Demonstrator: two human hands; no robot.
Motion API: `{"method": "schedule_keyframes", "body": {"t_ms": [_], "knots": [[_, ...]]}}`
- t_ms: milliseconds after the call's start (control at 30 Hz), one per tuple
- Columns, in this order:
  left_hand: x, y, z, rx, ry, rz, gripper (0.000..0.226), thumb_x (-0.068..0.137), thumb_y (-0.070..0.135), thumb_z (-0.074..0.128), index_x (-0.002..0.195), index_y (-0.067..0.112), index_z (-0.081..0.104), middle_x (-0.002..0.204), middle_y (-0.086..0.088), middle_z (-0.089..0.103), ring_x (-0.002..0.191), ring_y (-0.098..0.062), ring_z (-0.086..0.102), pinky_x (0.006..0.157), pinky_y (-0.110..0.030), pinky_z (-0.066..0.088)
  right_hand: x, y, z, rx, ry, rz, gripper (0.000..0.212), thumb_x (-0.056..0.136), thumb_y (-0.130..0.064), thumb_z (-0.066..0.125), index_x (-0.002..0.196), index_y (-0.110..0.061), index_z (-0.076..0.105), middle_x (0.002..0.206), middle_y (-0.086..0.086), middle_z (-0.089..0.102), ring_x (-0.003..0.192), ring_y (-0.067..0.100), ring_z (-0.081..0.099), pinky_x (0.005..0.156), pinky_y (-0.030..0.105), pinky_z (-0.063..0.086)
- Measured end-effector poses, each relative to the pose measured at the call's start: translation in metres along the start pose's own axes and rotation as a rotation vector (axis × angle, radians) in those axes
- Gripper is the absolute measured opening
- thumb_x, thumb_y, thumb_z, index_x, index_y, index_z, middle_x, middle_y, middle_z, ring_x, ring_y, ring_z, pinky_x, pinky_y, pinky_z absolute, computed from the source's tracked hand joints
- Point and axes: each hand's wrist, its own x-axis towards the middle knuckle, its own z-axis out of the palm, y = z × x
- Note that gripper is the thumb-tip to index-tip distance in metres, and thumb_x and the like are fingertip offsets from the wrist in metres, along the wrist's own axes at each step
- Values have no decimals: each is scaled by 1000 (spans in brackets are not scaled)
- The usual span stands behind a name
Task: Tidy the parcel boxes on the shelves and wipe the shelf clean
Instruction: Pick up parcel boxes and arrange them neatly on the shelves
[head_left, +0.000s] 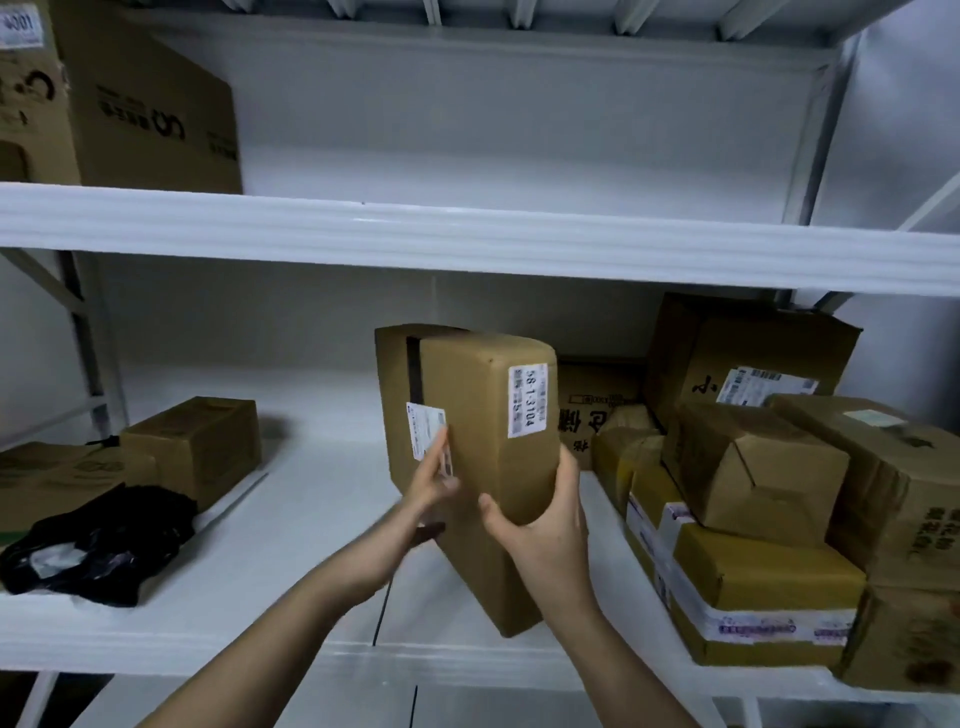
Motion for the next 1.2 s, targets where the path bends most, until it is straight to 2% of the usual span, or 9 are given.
{"method": "schedule_keyframes", "body": {"t_ms": [100, 200, 300, 567, 733, 800, 900, 1033, 1200], "knots": [[-8, 30, -8, -329, 30, -83, 82, 70, 81, 47, 142, 49, 28, 151, 8, 33, 135, -28, 38, 105, -53, 40, 1, -9, -12, -195, -104, -134, 90, 71, -42, 79, 138, -44, 19, 117, -34, 32, 105, -12, 40, 76, 3, 34], [-13, 46, -21, -534, 25, -122, 68, 75, 76, 40, 135, 43, 46, 141, -8, 49, 120, -38, 53, 90, -53, 51, -2, -21, -21, -337, -162, -230, 91, 70, -46, 78, 137, -47, 16, 119, -32, 28, 105, -7, 35, 81, 9, 33], [-17, 52, -30, -630, 45, -192, 77, 76, 76, 45, 134, 26, 52, 129, -19, 58, 110, -40, 60, 81, -53, 53, -8, -31, -26, -428, -216, -322, 93, 69, -47, 77, 142, -41, 21, 131, -26, 34, 107, -3, 39, 85, 22, 43], [-50, 60, -74, -647, 64, -319, 58, 83, 66, 50, 91, 10, 64, 79, -14, 72, 68, -28, 71, 68, -43, 58, -25, -75, -28, -824, -285, -612, 88, 66, -48, 71, 143, -34, 30, 138, -17, 40, 121, 6, 42, 108, 36, 33], [-72, 43, -97, -564, 107, -440, 51, 79, 53, 65, 110, 12, 61, 79, -14, 69, 63, -29, 69, 64, -43, 59, -49, -89, -17, -1078, -297, -804, 91, 64, -48, 73, 143, -35, 29, 137, -13, 44, 127, 11, 39, 115, 46, 13], [-80, 39, -102, -533, 98, -442, 35, 84, 45, 61, 100, 14, 61, 68, -12, 67, 55, -27, 67, 57, -37, 58, -64, -95, -12, -1112, -268, -802, 91, 69, -55, 67, 147, -36, 23, 139, -12, 43, 133, 13, 35, 117, 51, 10], [-90, 38, -106, -542, 69, -455, 29, 87, 41, 54, 86, 12, 60, 58, -10, 66, 46, -25, 65, 48, -35, 56, -87, -98, -14, -923, -65, -689, 77, 81, -71, 44, 146, -34, 27, 145, -11, 41, 142, 14, 28, 118, 52, 5], [-104, 34, -115, -598, 90, -481, 36, 88, 44, 50, 74, 11, 55, 49, -10, 62, 38, -23, 61, 41, -29, 53, -118, -100, -22, -426, 604, -377, 55, 89, -48, 41, 139, -27, 39, 144, -5, 41, 139, 9, 28, 116, 49, 18], [-111, 28, -115, -711, 40, -462, 48, 84, 42, 51, 44, 15, 54, 42, -1, 53, 34, -17, 52, 49, -21, 45, -128, -121, -21, -40, 616, -315, 53, 88, -48, 41, 138, -29, 38, 138, -6, 39, 127, 1, 37, 97, 7, 32]]}}
